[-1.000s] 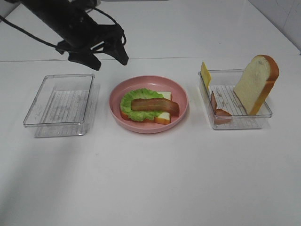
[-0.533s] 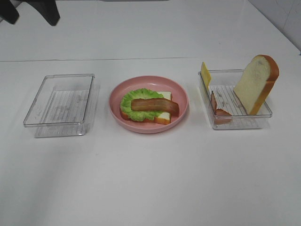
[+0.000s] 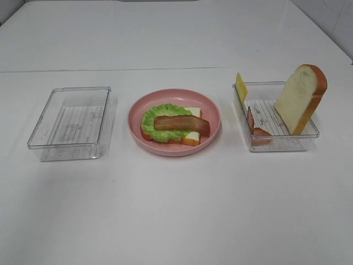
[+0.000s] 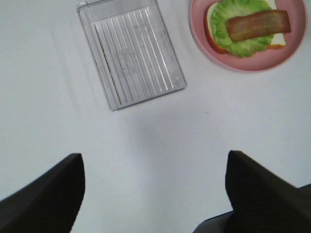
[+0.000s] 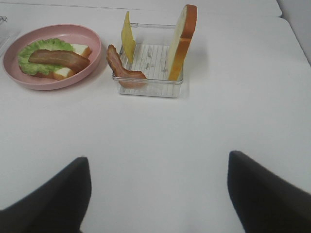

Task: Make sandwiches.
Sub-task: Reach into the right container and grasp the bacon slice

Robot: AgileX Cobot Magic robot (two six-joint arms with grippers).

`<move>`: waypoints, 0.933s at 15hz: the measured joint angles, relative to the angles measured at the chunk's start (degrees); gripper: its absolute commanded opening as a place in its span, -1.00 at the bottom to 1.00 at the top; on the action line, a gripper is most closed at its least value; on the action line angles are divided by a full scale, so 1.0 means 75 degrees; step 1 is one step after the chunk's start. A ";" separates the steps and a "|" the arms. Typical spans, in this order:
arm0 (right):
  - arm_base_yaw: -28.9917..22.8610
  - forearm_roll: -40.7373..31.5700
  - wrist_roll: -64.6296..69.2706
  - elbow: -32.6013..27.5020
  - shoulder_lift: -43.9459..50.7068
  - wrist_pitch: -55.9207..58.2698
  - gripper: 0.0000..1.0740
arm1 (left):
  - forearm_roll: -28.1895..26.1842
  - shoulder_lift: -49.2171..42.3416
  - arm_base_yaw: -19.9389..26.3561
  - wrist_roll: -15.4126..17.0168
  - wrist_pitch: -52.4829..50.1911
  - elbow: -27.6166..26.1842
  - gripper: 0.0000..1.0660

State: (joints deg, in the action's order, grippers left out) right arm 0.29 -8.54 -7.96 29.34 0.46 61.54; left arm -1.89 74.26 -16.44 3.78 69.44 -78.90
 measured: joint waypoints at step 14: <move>0.0000 0.0000 0.0000 0.0000 0.0000 0.0000 0.38 | 0.0298 -0.7655 0.0000 -0.0061 -0.0588 0.4866 0.42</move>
State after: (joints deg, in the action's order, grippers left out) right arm 0.29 -8.54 -7.96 29.34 0.46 61.54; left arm 0.34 16.84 -16.44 3.32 65.03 -42.40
